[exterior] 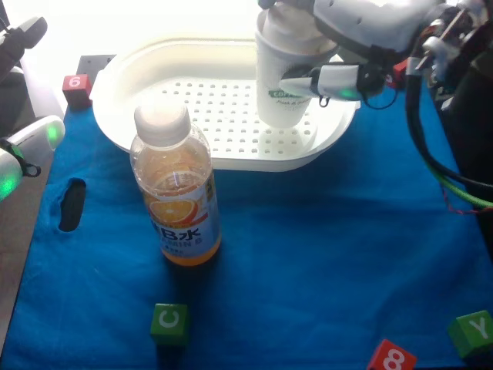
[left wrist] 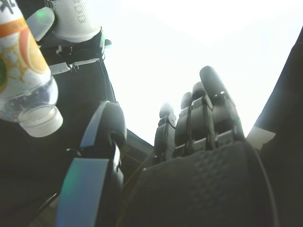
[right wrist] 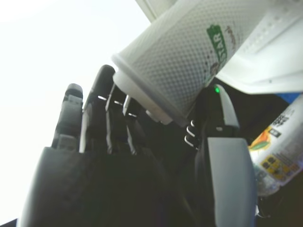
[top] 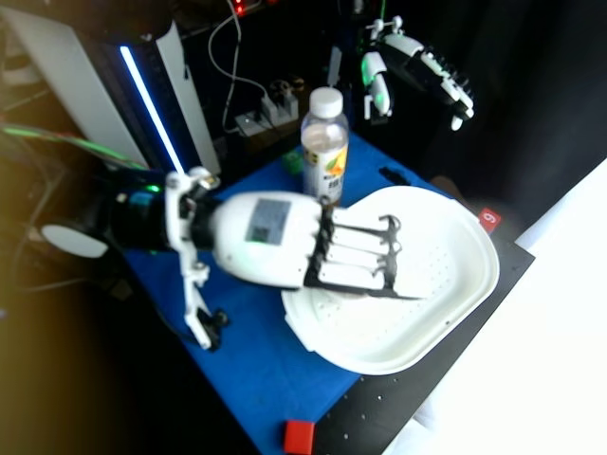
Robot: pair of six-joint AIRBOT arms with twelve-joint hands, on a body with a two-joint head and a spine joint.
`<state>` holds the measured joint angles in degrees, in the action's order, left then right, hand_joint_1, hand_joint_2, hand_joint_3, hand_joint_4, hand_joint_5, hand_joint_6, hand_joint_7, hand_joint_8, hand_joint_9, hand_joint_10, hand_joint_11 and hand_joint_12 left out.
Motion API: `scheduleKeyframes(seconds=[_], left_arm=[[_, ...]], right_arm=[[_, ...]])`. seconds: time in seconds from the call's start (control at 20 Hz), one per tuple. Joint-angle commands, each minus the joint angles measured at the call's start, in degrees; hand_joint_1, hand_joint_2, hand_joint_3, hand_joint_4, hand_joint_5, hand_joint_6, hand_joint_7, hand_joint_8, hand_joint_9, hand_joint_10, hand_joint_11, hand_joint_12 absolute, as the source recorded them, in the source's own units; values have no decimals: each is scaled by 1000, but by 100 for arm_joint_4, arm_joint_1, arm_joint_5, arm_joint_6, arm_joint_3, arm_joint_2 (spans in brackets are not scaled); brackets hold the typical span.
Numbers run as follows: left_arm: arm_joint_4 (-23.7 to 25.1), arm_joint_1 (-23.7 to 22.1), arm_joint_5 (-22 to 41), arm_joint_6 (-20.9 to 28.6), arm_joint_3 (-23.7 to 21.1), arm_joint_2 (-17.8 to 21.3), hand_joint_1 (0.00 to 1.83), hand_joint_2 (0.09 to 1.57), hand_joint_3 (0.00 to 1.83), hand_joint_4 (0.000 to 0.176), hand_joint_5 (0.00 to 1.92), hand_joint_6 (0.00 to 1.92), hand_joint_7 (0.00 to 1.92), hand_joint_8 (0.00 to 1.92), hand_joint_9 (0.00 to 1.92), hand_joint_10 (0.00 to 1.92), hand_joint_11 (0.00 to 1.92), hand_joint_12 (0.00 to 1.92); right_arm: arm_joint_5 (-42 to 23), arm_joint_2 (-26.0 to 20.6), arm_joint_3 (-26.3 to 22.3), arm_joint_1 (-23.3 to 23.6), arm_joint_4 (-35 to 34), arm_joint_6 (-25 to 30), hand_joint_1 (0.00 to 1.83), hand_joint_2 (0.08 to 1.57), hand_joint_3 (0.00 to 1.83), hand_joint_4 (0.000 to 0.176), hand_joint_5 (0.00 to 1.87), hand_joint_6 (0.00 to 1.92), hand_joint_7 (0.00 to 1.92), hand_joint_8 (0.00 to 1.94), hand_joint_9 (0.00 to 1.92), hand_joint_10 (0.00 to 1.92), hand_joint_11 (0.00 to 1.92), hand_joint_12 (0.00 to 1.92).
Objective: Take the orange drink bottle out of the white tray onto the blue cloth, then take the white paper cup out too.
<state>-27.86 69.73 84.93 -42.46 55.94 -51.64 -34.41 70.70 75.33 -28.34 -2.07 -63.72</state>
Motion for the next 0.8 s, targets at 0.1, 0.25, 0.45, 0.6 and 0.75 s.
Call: scheduleKeyframes(seconds=[0.1, 0.25, 0.45, 0.6, 0.75], left_arm=[[49, -13, 699, 29, 38, -9, 718, 1355, 0, 92, 168, 4, 103, 1, 138, 3, 0, 960], [43, -13, 703, 29, 36, -11, 700, 1365, 3, 98, 159, 1, 76, 4, 121, 1, 0, 990], [-2, 13, 748, 30, 15, -8, 673, 1357, 0, 92, 163, 0, 99, 4, 140, 7, 0, 971], [-41, 40, 788, 32, 2, -6, 672, 1330, 0, 99, 168, 1, 109, 2, 142, 5, 0, 710], [-88, 86, 844, 52, -14, -4, 686, 1348, 3, 85, 151, 1, 83, 1, 142, 3, 0, 804]], right_arm=[[-1106, -213, -262, 72, 146, 2, 852, 1217, 0, 0, 2, 1246, 19, 1383, 175, 1798, 329, 1921], [-1307, -473, -549, 72, 297, 2, 908, 1210, 0, 0, 0, 1307, 12, 1337, 209, 1761, 302, 1921], [-1716, -835, -1115, 66, 526, 2, 849, 1252, 11, 0, 0, 1251, 0, 1330, 171, 1876, 425, 1921], [-1905, -1140, -1458, -87, 693, 2, 950, 1268, 7, 0, 0, 1248, 0, 1491, 172, 1900, 283, 1921], [-2016, -1479, -1786, -291, 918, 82, 865, 1273, 7, 0, 0, 1290, 0, 1531, 96, 1850, 130, 1921]])
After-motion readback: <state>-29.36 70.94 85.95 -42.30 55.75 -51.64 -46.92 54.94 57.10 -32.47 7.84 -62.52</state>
